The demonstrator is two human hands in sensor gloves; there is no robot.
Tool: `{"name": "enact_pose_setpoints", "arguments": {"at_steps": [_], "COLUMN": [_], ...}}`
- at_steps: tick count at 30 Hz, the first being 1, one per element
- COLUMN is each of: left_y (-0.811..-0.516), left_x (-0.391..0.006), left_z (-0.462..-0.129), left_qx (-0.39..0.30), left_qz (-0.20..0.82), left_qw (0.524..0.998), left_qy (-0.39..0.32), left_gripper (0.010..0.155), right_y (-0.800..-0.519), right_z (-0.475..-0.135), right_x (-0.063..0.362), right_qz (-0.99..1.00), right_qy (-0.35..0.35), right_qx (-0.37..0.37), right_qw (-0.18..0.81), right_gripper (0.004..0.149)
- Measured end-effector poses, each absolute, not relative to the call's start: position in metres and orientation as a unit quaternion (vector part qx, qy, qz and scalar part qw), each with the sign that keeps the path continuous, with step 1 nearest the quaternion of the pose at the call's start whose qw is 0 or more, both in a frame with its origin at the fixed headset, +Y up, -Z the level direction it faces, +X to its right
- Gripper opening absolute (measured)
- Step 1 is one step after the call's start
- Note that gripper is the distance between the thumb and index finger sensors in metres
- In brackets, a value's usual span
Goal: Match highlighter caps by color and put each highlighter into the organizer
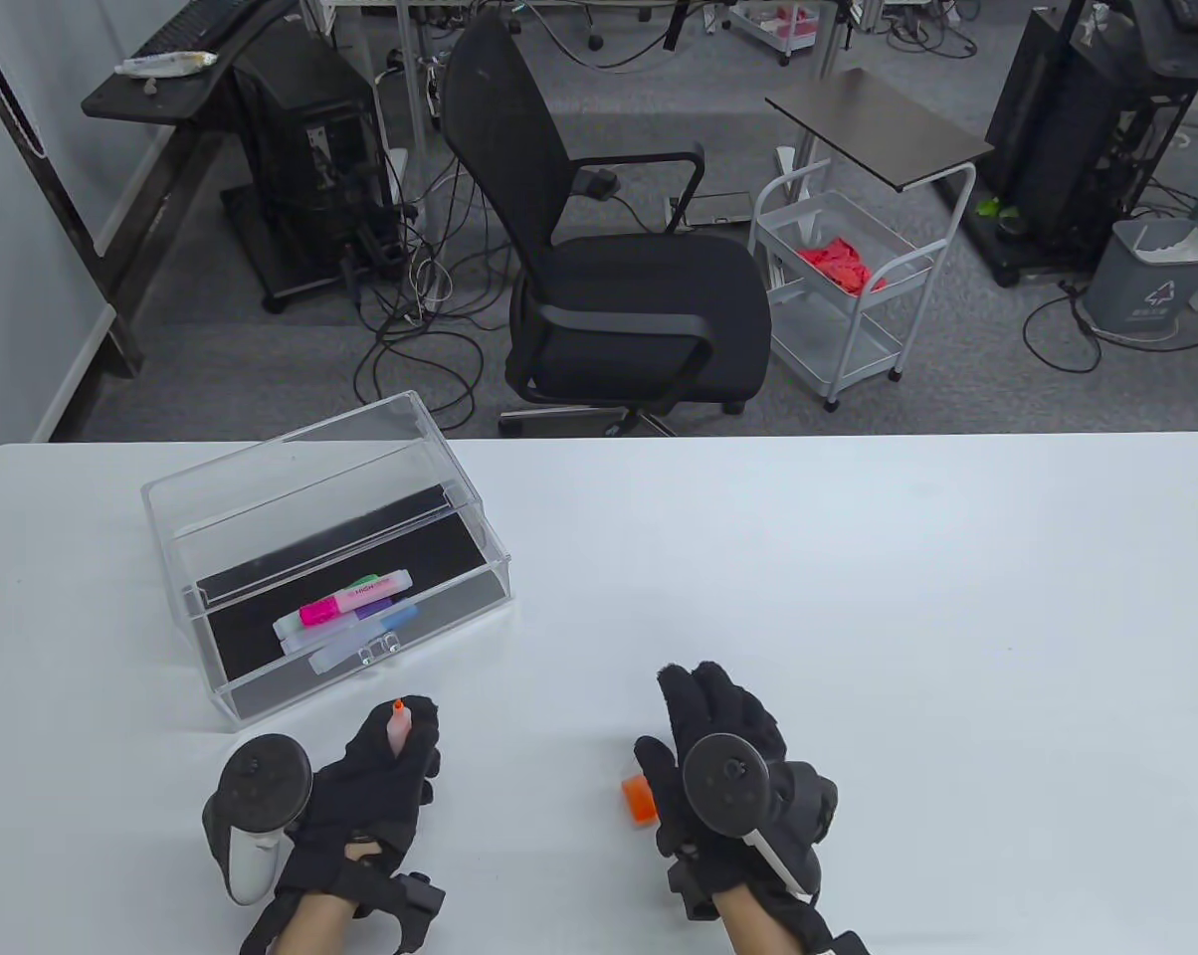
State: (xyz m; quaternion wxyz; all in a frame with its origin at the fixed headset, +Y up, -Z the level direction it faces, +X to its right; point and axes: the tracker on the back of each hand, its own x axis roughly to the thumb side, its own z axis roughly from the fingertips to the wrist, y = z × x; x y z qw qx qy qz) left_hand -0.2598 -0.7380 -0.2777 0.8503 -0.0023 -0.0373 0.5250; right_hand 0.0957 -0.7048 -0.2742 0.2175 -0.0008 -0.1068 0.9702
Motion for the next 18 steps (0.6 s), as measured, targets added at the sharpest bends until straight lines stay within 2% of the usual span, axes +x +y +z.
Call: {"name": "enact_pose_setpoints", "arguments": {"at_steps": [9, 12, 18], "left_y": [-0.736, -0.737, -0.738], "left_x": [-0.256, -0.249, -0.243], "left_z": [-0.279, -0.279, -0.28], "left_qx": [0.0, -0.011, -0.025], "left_qz": [0.342, 0.297, 0.264], "left_qw": [0.939, 0.955, 0.964], "left_qy": [-0.02, -0.02, -0.021], "left_gripper": [0.053, 0.054, 0.054], "right_y": [-0.734, -0.741, -0.753], "right_z": [-0.289, -0.291, -0.291], "right_x": [0.089, 0.078, 0.058], "right_qz": [0.988, 0.99, 0.992], "right_qy": [0.025, 0.068, 0.109], "right_qx": [-0.018, -0.012, -0.005], "right_qw": [0.154, 0.124, 0.06], "right_gripper": [0.072, 0.073, 0.078]}}
